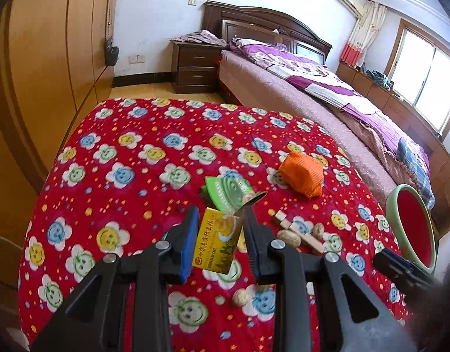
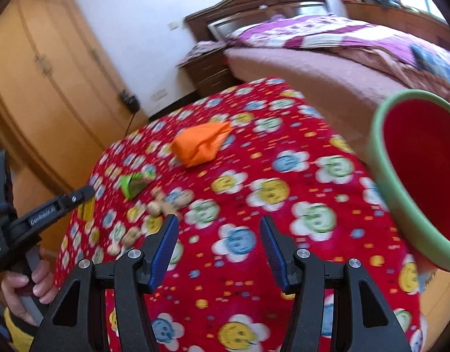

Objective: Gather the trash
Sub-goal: 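Grasp the light wooden stick with the right tool, then carry the snack packet and wooden stick with both tools over the bucket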

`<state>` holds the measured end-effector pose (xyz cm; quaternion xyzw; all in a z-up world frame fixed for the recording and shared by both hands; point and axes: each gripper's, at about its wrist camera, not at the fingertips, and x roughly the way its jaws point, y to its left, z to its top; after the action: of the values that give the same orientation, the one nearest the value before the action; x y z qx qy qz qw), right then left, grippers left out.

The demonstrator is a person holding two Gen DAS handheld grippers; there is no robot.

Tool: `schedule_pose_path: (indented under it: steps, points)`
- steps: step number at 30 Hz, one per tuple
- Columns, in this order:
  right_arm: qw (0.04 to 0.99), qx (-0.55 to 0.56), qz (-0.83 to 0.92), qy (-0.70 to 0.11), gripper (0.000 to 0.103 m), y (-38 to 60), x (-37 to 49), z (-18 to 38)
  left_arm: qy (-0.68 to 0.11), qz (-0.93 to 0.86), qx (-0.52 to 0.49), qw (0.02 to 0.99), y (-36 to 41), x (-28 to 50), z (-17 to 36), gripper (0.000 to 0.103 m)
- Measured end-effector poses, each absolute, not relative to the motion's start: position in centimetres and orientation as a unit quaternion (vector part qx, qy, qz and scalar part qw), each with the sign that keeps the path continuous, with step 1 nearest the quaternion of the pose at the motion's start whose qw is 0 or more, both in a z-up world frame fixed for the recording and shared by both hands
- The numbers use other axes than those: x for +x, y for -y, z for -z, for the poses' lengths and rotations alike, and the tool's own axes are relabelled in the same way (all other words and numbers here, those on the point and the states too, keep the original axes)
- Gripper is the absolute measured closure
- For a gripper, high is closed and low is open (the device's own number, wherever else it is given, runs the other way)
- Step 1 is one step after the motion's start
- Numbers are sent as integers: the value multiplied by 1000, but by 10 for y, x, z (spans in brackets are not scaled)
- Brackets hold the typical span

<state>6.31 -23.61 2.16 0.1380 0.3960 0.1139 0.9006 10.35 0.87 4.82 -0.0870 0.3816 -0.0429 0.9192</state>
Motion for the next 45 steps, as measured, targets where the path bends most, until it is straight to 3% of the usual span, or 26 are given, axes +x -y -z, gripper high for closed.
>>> schedule_pose_path:
  steps: [15,26,45]
  points:
    - [890,45,-147,-429,77,169,102,3,-380,17,-98,920,-36,98,-36,73]
    - [893,42,-137,-426,92,167,106,6,-384,26,-108,917,-33,100,-28,73]
    - [919,94,-146,-355,93,196,42,-39,-369,61,-96,923,-1,75,-53,73]
